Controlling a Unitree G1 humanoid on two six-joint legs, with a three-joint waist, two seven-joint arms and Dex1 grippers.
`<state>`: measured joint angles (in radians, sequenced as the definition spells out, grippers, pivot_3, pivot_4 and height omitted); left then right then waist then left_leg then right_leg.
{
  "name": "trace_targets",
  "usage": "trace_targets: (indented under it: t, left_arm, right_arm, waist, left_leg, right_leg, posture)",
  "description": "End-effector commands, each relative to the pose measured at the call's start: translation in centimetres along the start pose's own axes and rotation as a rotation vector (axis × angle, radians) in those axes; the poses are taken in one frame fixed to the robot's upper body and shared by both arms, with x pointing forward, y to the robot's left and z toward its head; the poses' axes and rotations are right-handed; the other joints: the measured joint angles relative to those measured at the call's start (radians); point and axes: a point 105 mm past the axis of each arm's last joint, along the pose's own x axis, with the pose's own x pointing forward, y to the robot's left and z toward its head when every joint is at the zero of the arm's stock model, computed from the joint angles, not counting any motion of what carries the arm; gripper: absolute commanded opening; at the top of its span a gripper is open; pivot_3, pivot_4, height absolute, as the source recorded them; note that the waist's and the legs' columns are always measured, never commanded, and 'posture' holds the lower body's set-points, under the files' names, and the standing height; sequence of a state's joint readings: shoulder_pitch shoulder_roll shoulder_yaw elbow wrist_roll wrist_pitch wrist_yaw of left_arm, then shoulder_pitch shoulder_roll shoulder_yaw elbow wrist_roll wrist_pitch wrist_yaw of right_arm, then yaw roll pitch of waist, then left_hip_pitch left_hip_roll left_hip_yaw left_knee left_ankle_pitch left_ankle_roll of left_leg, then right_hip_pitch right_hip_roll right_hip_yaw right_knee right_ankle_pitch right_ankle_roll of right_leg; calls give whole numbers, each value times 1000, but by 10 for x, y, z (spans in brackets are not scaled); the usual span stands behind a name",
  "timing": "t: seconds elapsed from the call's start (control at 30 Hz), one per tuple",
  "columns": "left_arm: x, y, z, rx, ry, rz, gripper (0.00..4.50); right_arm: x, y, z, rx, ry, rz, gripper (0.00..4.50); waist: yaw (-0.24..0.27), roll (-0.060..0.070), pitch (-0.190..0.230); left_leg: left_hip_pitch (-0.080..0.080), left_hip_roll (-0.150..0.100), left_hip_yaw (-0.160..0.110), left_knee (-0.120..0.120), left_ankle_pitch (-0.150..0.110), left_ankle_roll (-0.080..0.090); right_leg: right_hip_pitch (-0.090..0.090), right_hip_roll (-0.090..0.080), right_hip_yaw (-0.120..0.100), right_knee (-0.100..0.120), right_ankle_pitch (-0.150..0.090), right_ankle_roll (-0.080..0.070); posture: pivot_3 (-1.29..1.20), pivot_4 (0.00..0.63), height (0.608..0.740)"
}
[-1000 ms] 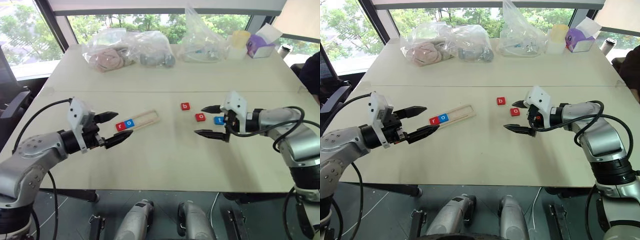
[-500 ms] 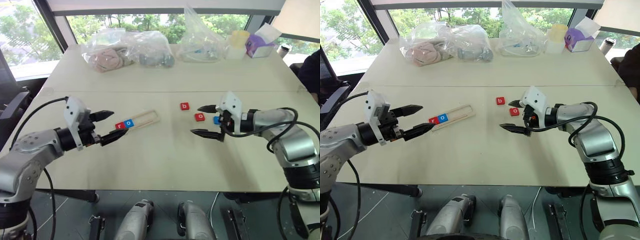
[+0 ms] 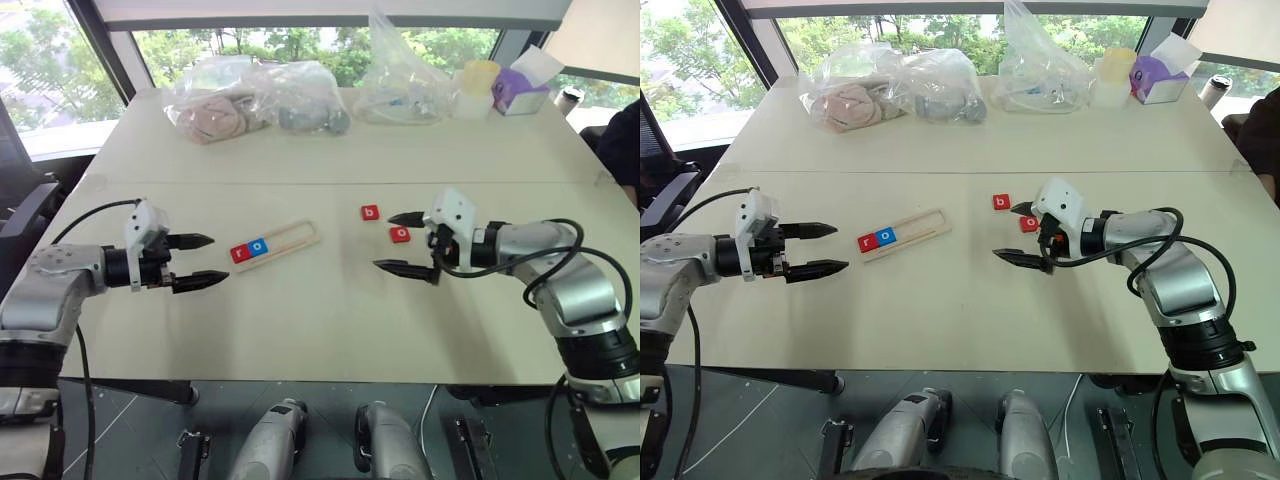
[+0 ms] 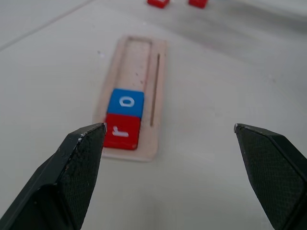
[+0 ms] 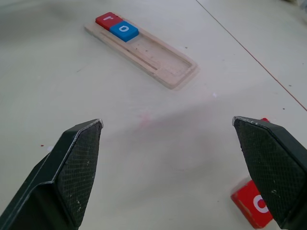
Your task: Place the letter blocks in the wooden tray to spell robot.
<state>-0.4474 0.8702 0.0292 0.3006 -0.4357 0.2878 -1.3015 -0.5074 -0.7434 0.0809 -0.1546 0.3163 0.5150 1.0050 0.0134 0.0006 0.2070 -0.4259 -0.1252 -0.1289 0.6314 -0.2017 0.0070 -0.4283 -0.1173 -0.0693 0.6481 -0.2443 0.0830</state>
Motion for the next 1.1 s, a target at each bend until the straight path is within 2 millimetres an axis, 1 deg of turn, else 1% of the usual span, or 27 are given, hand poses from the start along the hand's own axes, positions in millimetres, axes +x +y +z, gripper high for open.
trace_targets:
  t: [0.03,0.17,0.27,0.5,0.87,1.1]
  left_arm:
    - [2,10,-2,42,16,-9,4500]
    - [8,21,-10,57,41,-7,4500]
    - [13,28,-12,66,38,2,4500]
    - [25,36,-12,91,37,15,4500]
    - [43,34,-16,81,44,-26,4500]
    - [54,35,-28,80,109,-6,4500]
  right_arm:
    - [-2,3,10,-46,-24,-13,4470]
    - [-3,4,9,-43,-21,-20,4470]
    - [-3,5,8,-41,-21,-27,4470]
    - [-3,7,8,-37,-18,-35,4470]
    - [-5,7,8,-38,-9,-46,4470]
    - [-6,5,8,-43,-9,-65,4470]
  waist:
    - [0,0,0]
    - [-2,0,0]
    - [-3,-1,0]
    - [-3,-1,0]
    - [-4,-1,-1]
    - [-3,-1,-1]
  left_leg:
    - [0,0,0,0,0,0]
    - [0,0,0,1,0,0]
    - [0,0,0,1,0,0]
    - [0,0,0,2,0,0]
    - [0,0,0,3,0,0]
    - [0,0,1,5,0,0]
  right_leg:
    - [0,0,0,0,0,0]
    - [0,0,0,0,1,2]
    - [0,0,0,0,1,2]
    - [0,0,0,1,2,3]
    - [1,0,0,2,2,3]
    - [1,1,0,4,2,3]
  posture:
    - [0,150,729]
    - [0,150,729]
    - [0,150,729]
    - [0,150,729]
    - [0,150,729]
    - [0,150,729]
